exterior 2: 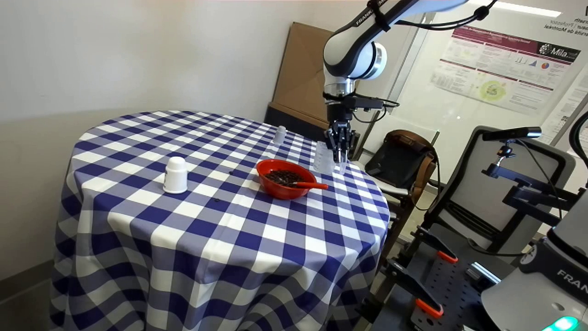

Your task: Pour the contents in the clear jug into the red bowl

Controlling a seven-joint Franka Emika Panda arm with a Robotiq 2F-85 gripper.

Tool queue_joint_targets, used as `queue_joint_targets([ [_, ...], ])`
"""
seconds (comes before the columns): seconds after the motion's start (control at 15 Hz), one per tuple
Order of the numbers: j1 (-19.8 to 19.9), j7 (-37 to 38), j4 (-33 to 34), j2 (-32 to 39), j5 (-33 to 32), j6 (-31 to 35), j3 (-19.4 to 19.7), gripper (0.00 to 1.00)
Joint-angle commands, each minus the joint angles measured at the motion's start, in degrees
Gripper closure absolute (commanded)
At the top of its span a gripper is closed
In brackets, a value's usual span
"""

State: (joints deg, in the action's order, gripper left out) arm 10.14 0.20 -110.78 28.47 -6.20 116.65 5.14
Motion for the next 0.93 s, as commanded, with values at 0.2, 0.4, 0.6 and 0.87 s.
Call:
queue_joint_targets([
  [0.2,0.2,-4.4,-1.8,1.5,2.2,3.2,-0.3,0.88],
  [0.4,0.4,-5.0,-1.9,2.2,2.4,3.2,-0.3,0.89],
  [0.6,0.5,-5.0,-1.7,2.3,2.4,2.9,-0.2,0.47],
  [0.87,0.4,-5.5,-2.2,1.3,2.5,2.9,-0.5,0.19],
])
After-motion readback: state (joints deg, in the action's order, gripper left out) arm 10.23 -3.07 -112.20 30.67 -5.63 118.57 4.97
